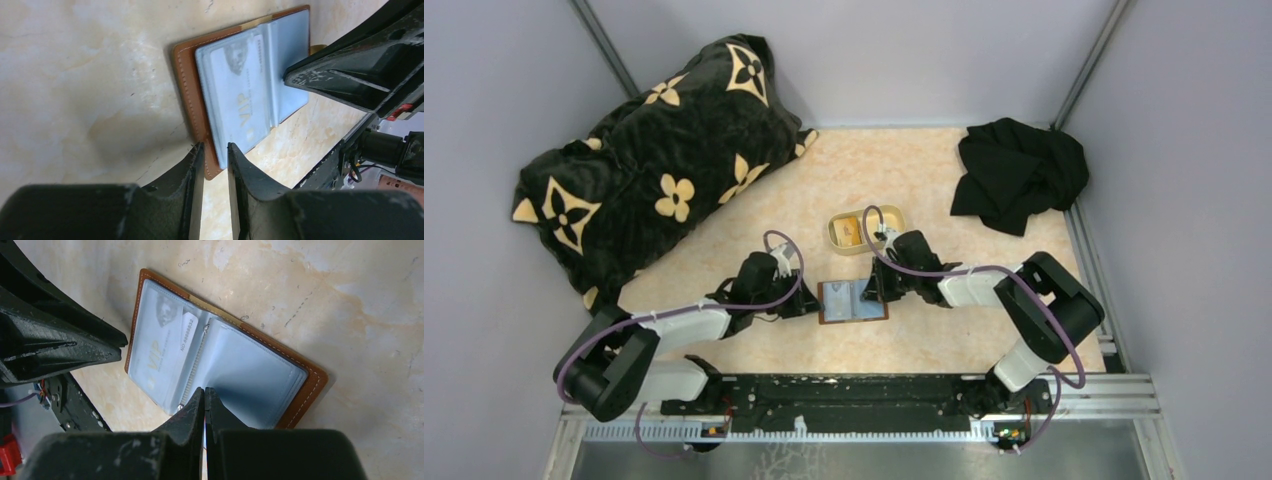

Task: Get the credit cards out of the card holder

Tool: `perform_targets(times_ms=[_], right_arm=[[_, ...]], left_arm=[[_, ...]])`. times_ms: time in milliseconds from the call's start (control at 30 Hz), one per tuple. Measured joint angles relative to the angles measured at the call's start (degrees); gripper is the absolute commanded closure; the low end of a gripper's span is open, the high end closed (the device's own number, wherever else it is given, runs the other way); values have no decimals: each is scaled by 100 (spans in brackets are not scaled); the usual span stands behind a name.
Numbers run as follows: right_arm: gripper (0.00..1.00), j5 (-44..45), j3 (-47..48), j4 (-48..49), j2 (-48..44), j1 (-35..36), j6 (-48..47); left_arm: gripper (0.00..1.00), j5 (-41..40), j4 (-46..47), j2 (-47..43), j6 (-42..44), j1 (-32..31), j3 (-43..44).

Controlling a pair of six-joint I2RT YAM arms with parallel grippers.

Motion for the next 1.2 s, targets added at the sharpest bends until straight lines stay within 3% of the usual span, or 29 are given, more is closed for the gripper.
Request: perform_targets(times_ms=[500, 1200], right_arm=[[100, -52, -74, 236, 46, 0, 44], [100, -140, -151, 533, 175, -13, 72]], left_arm=[[64, 33, 350, 595, -109, -262, 339], [64, 72, 490, 988, -151, -544, 673]])
